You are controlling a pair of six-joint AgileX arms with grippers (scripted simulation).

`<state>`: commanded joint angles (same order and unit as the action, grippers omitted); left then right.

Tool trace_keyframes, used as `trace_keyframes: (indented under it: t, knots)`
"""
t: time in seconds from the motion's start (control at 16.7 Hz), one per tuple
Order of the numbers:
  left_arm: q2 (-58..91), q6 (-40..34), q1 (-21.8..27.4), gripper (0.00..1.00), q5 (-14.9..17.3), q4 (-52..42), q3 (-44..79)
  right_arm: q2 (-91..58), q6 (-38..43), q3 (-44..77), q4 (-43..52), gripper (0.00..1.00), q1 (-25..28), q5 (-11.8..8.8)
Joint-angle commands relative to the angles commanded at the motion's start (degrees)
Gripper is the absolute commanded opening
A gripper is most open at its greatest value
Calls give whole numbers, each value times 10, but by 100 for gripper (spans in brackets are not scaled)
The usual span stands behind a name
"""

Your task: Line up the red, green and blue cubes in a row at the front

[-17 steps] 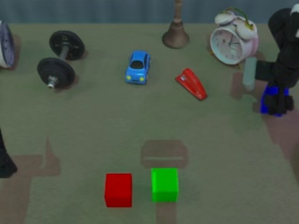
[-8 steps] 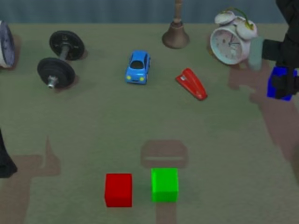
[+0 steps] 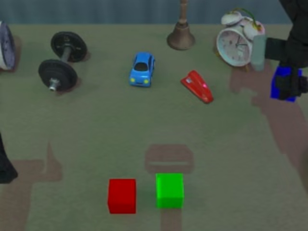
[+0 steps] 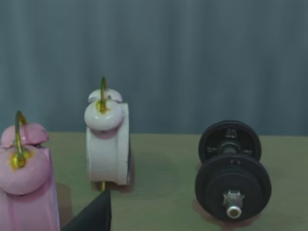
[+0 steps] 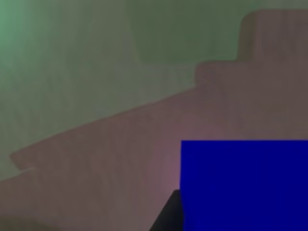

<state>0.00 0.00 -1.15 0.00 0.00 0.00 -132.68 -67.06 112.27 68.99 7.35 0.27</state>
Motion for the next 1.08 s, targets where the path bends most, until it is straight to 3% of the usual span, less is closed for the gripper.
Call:
trace_keyframes:
  t: [0.18, 0.66, 0.84, 1.08]
  knots:
    - [0, 0, 0, 100, 0, 0, 0, 59, 40, -74, -22, 0, 68, -1]
    - [0, 0, 0, 100, 0, 0, 0, 262, 181, -369, -91, 0, 321, -4]
    - [0, 0, 0, 100, 0, 0, 0, 293, 202, -401, -102, 0, 353, -4]
    - [0, 0, 0, 100, 0, 0, 0, 290, 202, -400, -100, 0, 351, -4]
